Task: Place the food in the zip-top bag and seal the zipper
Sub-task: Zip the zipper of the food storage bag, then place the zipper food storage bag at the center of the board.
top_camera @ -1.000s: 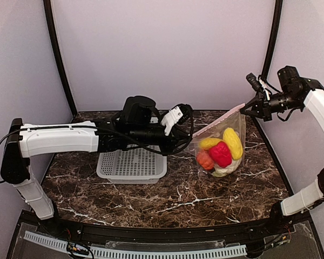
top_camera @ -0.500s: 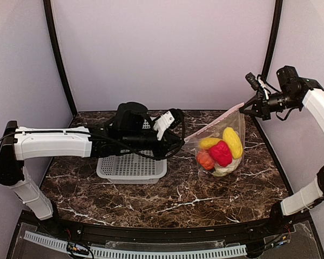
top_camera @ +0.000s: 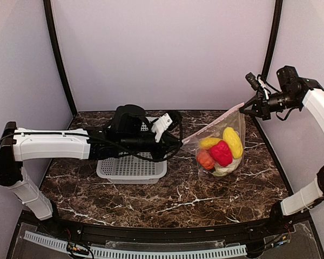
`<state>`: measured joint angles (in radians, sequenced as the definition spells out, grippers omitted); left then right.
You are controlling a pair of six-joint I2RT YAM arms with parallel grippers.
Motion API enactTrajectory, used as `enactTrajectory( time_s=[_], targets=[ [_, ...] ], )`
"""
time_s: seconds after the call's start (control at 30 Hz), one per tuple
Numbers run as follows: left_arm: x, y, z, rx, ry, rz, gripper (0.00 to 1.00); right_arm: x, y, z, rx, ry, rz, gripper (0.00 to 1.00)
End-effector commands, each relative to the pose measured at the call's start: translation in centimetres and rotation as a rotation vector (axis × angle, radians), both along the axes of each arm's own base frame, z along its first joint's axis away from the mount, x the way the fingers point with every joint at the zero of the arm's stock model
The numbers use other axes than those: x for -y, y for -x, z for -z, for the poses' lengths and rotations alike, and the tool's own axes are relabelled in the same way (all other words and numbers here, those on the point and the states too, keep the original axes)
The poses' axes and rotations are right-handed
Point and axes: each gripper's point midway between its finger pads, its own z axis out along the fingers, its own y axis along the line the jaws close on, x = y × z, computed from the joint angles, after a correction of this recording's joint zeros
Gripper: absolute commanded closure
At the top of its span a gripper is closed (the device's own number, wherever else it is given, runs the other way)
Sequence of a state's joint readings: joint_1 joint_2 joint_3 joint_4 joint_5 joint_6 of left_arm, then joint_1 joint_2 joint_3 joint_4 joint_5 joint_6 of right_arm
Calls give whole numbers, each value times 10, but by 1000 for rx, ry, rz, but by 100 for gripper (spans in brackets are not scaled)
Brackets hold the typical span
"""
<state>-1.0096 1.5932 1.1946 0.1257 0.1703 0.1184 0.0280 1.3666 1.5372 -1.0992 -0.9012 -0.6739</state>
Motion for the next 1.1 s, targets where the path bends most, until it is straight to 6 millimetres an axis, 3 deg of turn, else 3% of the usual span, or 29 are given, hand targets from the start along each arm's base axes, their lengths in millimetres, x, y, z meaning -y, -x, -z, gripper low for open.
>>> enactTrajectory(
  time_s=[0.0, 0.2, 0.27, 0.3, 0.43, 0.47, 0.6, 0.67, 0.7, 0.73, 0.77, 0.8, 0.83, 0.93, 0.97, 1.07],
  targets=[
    [-18, 4, 1, -17, -14, -27, 98, 4, -11, -9, 56, -14, 16, 100],
    [-20, 3, 1, -13, -10, -34, 96, 3, -10, -11, 54, -26, 14, 100],
    [-18, 4, -2, -8, -1, -27, 80, 2, -9, -13, 57, -34, 12, 100],
    [-16, 5, -4, -8, 8, -21, 63, 2, -8, -14, 57, -38, 9, 100],
    [-8, 0, -21, 16, 71, -15, 33, -3, -3, -12, 44, -53, -15, 100],
    [-6, -3, -30, 29, 100, -27, 20, -4, -2, -12, 42, -53, -18, 100],
    [-2, -14, -60, 97, 181, -65, 6, -7, 2, -10, 39, -52, -31, 100],
    [5, -15, -72, 116, 201, -46, 5, -9, 5, -10, 38, -53, -43, 100],
    [10, -17, -66, 107, 185, -38, 5, -11, 6, -9, 38, -53, -48, 100],
    [15, -17, -77, 117, 203, -22, 6, -12, 7, -9, 38, -53, -52, 100],
    [22, -18, -68, 104, 183, -10, 7, -13, 8, -9, 38, -52, -55, 100],
    [26, -17, -76, 112, 193, 9, 11, -14, 9, -9, 37, -52, -59, 100],
    [33, -19, -66, 97, 175, 22, 14, -15, 9, -8, 38, -51, -63, 100],
    [50, -13, -69, 68, 188, 97, 28, -17, 12, -7, 44, -45, -72, 100],
    [55, -13, -60, 46, 175, 111, 30, -18, 14, -7, 46, -43, -75, 100],
    [69, -2, -58, 11, 188, 187, 33, -20, 16, -5, 45, -37, -80, 100]
  ],
)
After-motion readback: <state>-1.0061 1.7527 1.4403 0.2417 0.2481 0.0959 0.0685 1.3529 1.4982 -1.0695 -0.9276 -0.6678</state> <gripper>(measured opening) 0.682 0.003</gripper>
